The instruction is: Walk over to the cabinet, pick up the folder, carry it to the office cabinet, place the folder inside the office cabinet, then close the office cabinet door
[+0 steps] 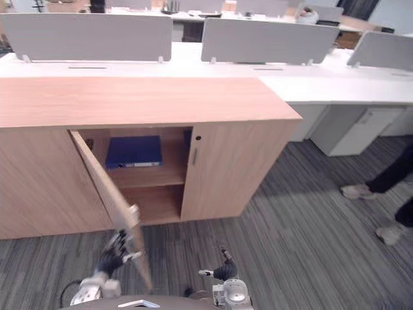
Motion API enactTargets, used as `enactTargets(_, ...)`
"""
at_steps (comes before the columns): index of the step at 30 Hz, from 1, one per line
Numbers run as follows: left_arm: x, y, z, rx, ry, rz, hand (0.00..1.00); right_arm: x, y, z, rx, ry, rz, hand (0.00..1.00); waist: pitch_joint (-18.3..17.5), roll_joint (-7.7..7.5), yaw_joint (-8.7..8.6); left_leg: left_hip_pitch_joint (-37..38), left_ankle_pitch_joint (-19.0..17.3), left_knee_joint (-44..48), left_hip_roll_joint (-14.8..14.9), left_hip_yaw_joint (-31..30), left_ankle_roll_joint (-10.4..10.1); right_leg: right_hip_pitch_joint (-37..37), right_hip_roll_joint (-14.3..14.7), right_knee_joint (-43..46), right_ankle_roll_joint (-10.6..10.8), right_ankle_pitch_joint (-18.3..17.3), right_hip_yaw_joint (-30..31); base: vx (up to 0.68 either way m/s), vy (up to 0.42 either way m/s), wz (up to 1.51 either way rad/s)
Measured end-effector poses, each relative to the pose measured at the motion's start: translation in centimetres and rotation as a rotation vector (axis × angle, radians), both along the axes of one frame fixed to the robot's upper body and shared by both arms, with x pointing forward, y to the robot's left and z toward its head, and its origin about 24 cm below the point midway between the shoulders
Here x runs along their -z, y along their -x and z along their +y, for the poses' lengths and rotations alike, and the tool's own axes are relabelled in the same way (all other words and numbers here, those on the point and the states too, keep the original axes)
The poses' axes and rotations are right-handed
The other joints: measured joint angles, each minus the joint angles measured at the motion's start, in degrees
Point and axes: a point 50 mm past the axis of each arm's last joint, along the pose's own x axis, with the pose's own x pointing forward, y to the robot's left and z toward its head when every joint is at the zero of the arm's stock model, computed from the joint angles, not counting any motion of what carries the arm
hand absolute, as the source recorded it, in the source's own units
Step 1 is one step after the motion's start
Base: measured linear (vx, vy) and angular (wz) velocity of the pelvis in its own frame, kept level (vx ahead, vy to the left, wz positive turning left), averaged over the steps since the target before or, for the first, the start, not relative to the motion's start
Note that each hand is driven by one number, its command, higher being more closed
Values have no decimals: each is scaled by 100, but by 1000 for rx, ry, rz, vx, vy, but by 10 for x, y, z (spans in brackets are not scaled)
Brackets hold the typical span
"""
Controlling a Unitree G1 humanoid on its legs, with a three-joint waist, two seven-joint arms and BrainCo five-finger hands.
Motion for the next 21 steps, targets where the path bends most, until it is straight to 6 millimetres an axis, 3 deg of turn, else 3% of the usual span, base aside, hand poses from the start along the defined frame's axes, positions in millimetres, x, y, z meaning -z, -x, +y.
enactTargets(2, -23, -27, -14, 78, 22, -141, 0, -1, -2, 0, -3, 1, -9, 0, -3, 4, -121, -38, 3, -87, -148, 70, 6, 65, -36, -4, -14, -5, 7, -25, -31, -42)
enactTargets(4, -32, -38, -20, 113, 21, -196, 0, -2, -4, 1, -13, -3, -16, 0, -4, 14, -139, -102, 60, -165, -217, 173, 50, -27, -88, -35, 61, -69, 16, 3, -50, -34)
enactTargets(6, -36, -41, -27, 157, -3, -223, 0, -6, -9, 0, -19, -1, -44, 0, -25, 115, -278, -119, 174, -345, -279, 191, 43, -179, -77, -6, 91, -91, 39, 4, -44, -18)
enactTargets(8, -35, -40, -29, 200, -69, -233, 0, -8, -12, -2, -24, 6, -59, 0, 22, 228, -372, -66, 290, -511, -311, 196, 160, -184, -48, -41, 138, -78, 36, 64, -65, -2)
enactTargets(12, -34, -48, -23, 210, -199, -256, 0, -7, -10, -1, -38, 13, -50, 0, 14, 251, -356, -15, 359, -583, -307, 212, 260, -161, 10, -92, 145, -80, 53, 82, -67, -5)
enactTargets(14, -30, -62, -14, 166, -283, -249, 0, -6, -10, 1, -49, 11, -51, 0, 11, 256, -397, 13, 379, -651, -311, 261, 290, -177, 38, -103, 143, -76, 75, 101, -86, -14)
enactTargets(21, -41, -87, -4, 63, -349, -292, 0, -7, -12, 3, -58, 11, -59, 0, 10, 267, -476, 102, 381, -757, -312, 248, 291, -172, 89, -102, 97, -42, 34, 49, -59, -8)
